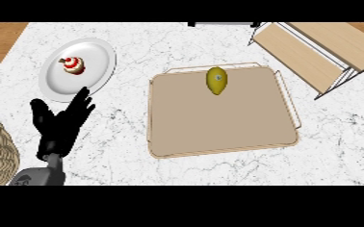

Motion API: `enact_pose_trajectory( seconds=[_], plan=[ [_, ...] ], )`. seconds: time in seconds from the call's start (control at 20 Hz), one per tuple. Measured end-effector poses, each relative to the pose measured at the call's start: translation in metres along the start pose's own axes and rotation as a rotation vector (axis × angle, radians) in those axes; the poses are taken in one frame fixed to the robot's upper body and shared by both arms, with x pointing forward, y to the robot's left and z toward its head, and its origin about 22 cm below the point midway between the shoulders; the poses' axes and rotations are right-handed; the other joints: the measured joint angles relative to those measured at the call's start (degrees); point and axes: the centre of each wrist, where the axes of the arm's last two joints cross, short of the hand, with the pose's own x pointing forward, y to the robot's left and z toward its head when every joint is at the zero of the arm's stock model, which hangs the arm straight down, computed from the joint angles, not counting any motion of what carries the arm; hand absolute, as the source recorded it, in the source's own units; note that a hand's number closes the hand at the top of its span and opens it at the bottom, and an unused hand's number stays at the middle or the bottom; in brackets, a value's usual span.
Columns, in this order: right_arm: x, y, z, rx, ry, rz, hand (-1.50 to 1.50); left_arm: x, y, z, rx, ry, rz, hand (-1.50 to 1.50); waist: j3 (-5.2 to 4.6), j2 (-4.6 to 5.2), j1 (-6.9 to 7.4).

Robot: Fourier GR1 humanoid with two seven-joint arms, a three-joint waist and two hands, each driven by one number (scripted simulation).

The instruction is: Pick the tomato from the tray and place it in the tiered shelf

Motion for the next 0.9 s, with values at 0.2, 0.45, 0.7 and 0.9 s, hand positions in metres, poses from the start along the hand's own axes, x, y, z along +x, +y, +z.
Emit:
enact_pose_trajectory(
  seconds=[0.2, 0.45, 0.7, 0.9],
  plan=[
    [-0.008, 0.000, -0.009, -0.005, -0.023, -0.018, 1.50, 0.002, 0.001, 0.000, -0.002, 0.004, 0.004, 0.00, -0.05, 0.02, 0.02],
    [-0.009, -0.002, -0.014, 0.006, -0.044, -0.023, 1.50, 0.002, -0.001, -0.001, -0.004, 0.013, 0.006, 0.00, -0.03, 0.00, 0.03],
    [-0.011, 0.006, -0.014, 0.017, -0.053, 0.034, 1.50, 0.002, 0.003, -0.001, 0.003, 0.016, 0.003, 0.00, -0.01, -0.10, -0.07],
    [-0.013, 0.000, -0.016, -0.040, 0.009, -0.104, -1.50, 0.001, 0.004, 0.002, -0.004, 0.006, 0.005, 0.00, -0.09, -0.10, -0.10]
  ],
)
